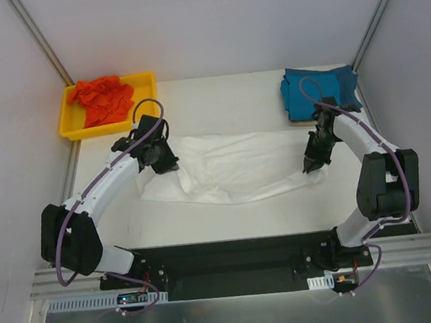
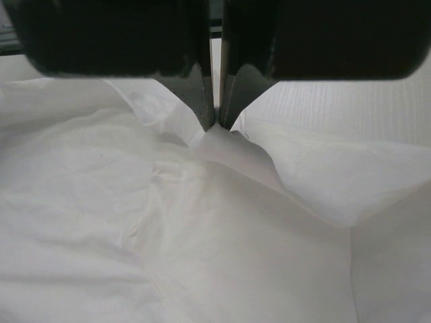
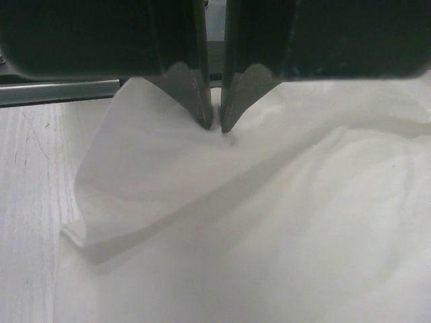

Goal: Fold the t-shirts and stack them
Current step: Fold the tshirt

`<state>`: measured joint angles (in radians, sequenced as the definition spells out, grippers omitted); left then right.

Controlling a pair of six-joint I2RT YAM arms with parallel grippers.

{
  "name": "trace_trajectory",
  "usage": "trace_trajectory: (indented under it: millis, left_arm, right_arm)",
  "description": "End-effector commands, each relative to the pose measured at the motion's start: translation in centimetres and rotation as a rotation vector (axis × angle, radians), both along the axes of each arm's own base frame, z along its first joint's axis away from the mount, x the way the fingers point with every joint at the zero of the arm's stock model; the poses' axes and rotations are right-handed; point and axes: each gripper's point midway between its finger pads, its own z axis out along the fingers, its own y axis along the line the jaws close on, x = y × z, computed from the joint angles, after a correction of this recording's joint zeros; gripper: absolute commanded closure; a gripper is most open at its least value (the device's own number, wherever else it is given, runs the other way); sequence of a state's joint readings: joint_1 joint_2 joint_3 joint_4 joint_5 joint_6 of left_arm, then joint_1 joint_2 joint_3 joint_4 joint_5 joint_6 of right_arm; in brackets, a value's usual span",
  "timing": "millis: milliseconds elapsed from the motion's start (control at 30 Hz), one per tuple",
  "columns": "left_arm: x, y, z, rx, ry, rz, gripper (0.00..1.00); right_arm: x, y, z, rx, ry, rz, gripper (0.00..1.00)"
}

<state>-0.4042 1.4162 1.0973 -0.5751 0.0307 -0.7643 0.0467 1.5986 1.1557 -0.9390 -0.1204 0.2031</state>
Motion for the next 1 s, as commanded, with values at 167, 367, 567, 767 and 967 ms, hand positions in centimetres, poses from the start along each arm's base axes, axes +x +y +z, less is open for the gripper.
trace_trajectory:
  millis: [167,367,567,767,967]
  left_arm:
    - [4.1,2.2,2.7,0.085,-0.148,0.055,1.00]
    - [5.9,2.2,2.7,0.092,-0.151,0.071,1.00]
    - [8.0,2.3,2.5,0.111,-0.154,0.068,1.00]
    - [9.2,2.5,1.3,0.115,-0.122,0.079,1.00]
    - [9.9,3.1,0.3,0.107,-0.090,0.101,1.00]
  right_arm:
    - [3.1,0.0,1.4,-0.008,-0.050,0.005,0.86]
    - [4.1,-0.5,0.9,-0.027,-0.047,-0.014,0.86]
    - [5.9,-0.4,0.3,-0.020,-0.058,-0.036,0.85]
    - [7.1,-0.5,0.3,-0.026,-0.070,-0.040,0.87]
    - [7.3,-1.1,0.0,-0.041,-0.063,-0.055,0.82]
